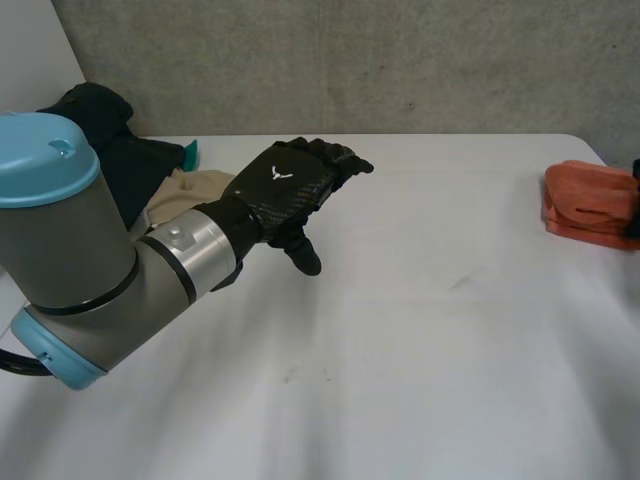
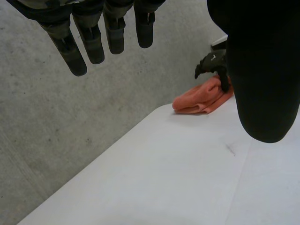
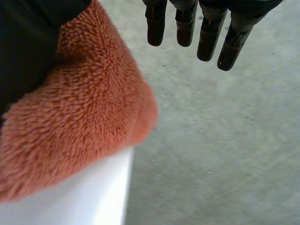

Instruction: Fold the laundry.

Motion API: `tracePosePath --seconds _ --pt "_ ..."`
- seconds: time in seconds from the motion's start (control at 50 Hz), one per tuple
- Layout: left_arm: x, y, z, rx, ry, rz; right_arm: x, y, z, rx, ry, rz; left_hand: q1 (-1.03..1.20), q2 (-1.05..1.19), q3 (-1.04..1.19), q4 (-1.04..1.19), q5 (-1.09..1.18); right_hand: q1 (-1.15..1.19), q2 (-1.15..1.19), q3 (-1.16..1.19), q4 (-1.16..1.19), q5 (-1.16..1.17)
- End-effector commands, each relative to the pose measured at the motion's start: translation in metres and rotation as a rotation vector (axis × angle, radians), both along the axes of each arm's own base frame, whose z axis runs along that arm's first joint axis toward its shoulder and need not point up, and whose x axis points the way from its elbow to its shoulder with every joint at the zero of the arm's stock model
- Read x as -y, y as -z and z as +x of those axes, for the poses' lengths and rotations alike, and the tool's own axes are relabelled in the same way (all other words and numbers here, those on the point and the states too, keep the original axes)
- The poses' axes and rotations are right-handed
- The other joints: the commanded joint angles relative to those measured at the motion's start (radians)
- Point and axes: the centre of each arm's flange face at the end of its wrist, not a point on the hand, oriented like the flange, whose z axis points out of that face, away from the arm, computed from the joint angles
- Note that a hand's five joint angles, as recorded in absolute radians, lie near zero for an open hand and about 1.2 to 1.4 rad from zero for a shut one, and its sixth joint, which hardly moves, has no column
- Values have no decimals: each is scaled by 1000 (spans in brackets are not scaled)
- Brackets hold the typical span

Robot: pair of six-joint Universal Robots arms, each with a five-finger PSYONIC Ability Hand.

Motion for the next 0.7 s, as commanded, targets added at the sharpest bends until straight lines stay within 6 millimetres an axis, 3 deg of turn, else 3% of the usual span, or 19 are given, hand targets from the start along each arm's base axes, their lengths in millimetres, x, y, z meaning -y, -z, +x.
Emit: tracePosePath --seconds 0.02,0.22,0.3,0.38,0.4,0.46,0.48,0.56,0.64,0.66,0.7 --pt "1 4 -1 6 0 10 10 -14 -28 -52 78 -120 46 26 28 39 25 -26 -51 -49 -62 -70" --pt "1 3 0 1 -1 11 7 -2 -30 -80 76 -77 46 26 28 39 25 -26 -51 -49 -62 -70" --pt "1 3 0 1 -3 11 -4 6 -16 -68 4 3 46 26 28 39 25 -26 -51 -49 -62 -70" --pt "2 0 2 -4 -9 4 -35 -22 -5 -48 -55 76 46 26 28 39 25 -26 -51 -49 -62 -70" --pt "3 -1 2 -6 -11 2 -52 -32 -2 -43 -61 101 46 26 28 39 25 -26 -51 -49 -62 -70" --pt "6 -6 4 -14 -23 -13 -68 -52 -3 -52 -41 86 46 26 28 39 25 -26 -51 -49 -62 -70" --pt "8 -7 5 -16 -32 -17 -76 -68 -7 -67 -21 69 46 26 28 39 25 -26 -51 -49 -62 -70" --pt "36 -23 20 -42 -163 -83 -91 -97 -18 -161 30 70 46 26 28 39 25 -26 -51 -49 -62 -70" --pt "75 -46 42 -82 -332 -181 -99 -127 -17 -282 48 21 31 12 14 24 10 -26 -51 -49 -62 -70" --pt "94 -50 53 -85 -386 -212 -99 -134 -18 -294 55 1 31 11 14 24 10 -26 -51 -49 -62 -70" --pt "116 -48 64 -66 -433 -234 -103 -144 -12 -306 44 -37 28 9 11 21 7 -26 -51 -49 -62 -70"
